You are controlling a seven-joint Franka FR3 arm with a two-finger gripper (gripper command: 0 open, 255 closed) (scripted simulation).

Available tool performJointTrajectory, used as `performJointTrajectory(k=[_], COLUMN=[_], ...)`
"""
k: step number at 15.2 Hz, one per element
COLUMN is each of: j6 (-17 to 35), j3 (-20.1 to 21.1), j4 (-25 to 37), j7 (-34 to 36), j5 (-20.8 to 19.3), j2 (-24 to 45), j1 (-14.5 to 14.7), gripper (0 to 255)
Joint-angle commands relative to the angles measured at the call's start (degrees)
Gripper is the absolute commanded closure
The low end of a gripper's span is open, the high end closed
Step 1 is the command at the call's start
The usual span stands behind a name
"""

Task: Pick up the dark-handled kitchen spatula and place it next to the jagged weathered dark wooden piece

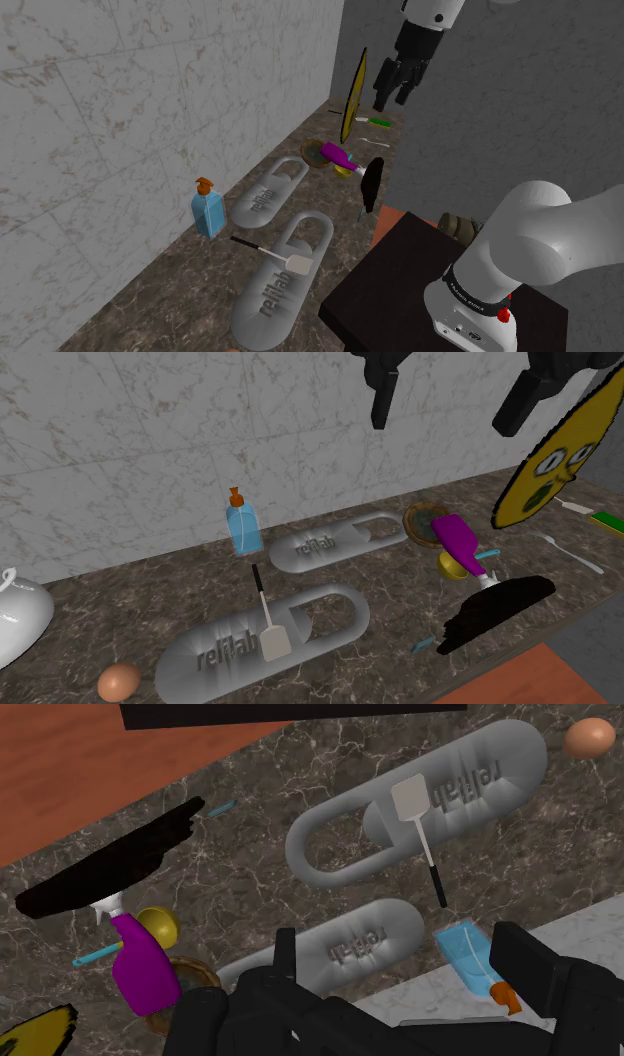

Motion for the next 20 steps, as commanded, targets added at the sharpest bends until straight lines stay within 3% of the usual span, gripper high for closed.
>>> performJointTrajectory(k=[1, 11, 20], j6=[0.0, 18.11, 34.47], j3=[0.0, 3.96, 7.79], j4=[0.0, -8.81, -10.84], j7=[0.0, -0.37, -0.15], j5=[0.0, 1.72, 1.98], j2=[0.0, 10.53, 25.99], j1=[0.0, 3.36, 5.87], gripper=[0, 0, 0])
